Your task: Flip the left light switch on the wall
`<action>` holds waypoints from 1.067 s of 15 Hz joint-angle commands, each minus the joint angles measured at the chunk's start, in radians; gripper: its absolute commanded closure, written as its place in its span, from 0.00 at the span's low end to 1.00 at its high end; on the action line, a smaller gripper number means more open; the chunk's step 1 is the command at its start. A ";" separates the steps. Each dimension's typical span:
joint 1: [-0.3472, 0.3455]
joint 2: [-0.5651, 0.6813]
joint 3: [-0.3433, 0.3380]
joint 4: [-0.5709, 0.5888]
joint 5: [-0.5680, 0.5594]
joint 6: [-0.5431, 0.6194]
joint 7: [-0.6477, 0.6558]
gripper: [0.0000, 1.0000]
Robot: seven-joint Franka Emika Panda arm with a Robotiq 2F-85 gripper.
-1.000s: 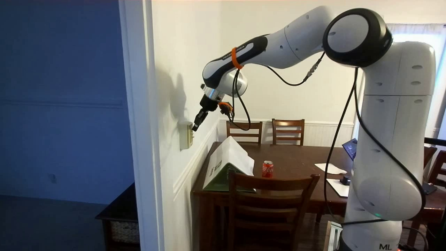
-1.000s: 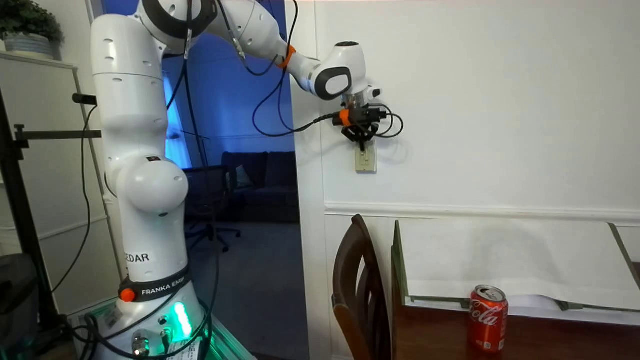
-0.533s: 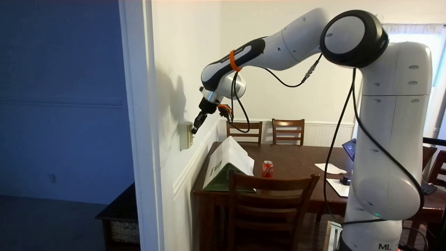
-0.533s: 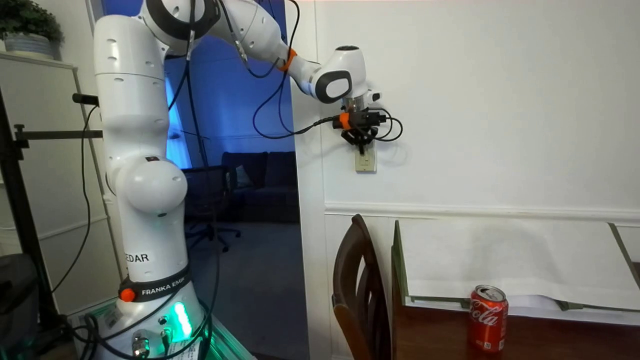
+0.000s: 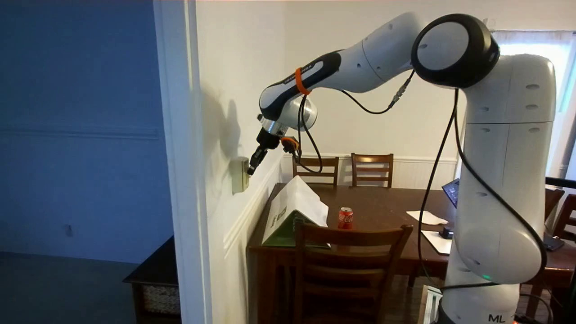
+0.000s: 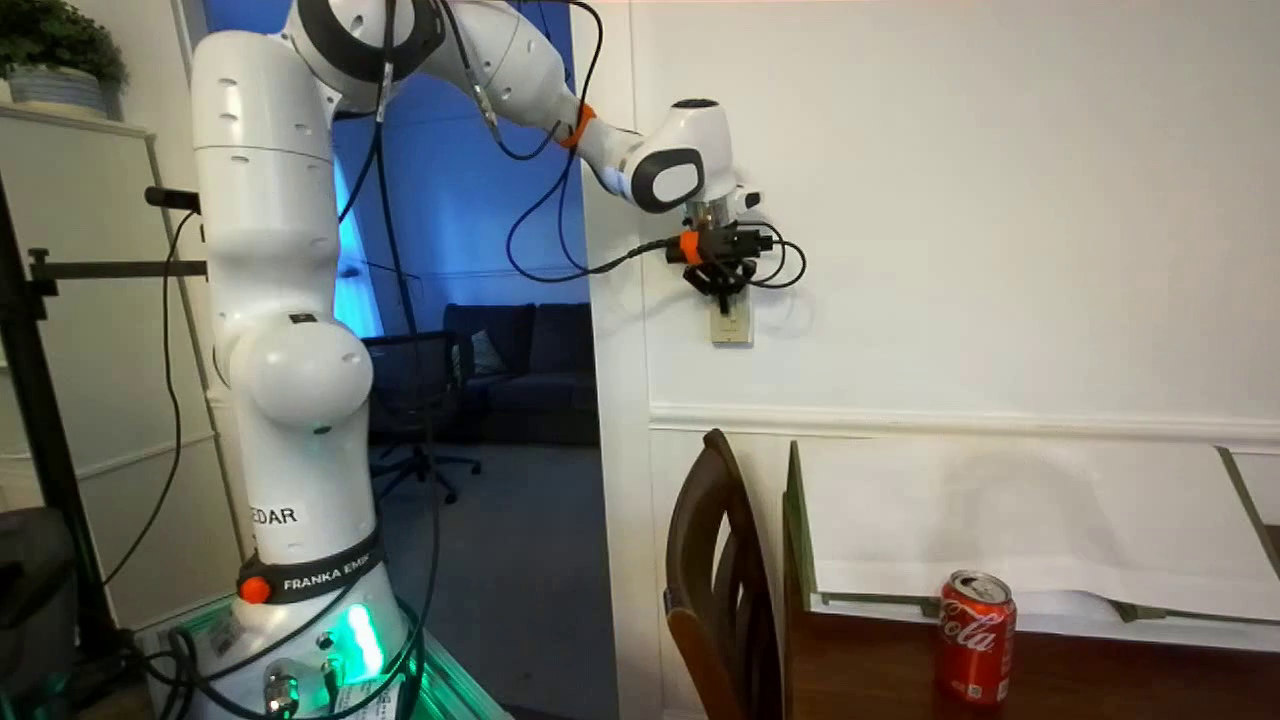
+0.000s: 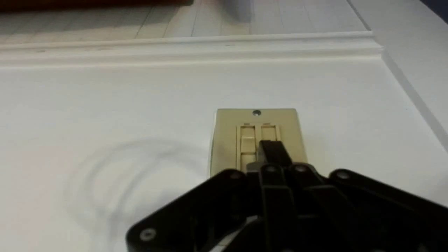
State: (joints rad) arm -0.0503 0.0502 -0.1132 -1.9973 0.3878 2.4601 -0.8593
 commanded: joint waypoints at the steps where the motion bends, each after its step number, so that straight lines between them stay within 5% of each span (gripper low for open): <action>1: -0.021 0.031 0.023 -0.006 0.011 0.037 -0.021 1.00; 9: -0.035 0.049 0.036 -0.007 0.029 0.039 -0.032 1.00; 16: -0.041 -0.076 0.028 -0.041 0.034 -0.048 -0.001 1.00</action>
State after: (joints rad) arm -0.0693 0.0545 -0.0948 -2.0020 0.3930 2.4618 -0.8648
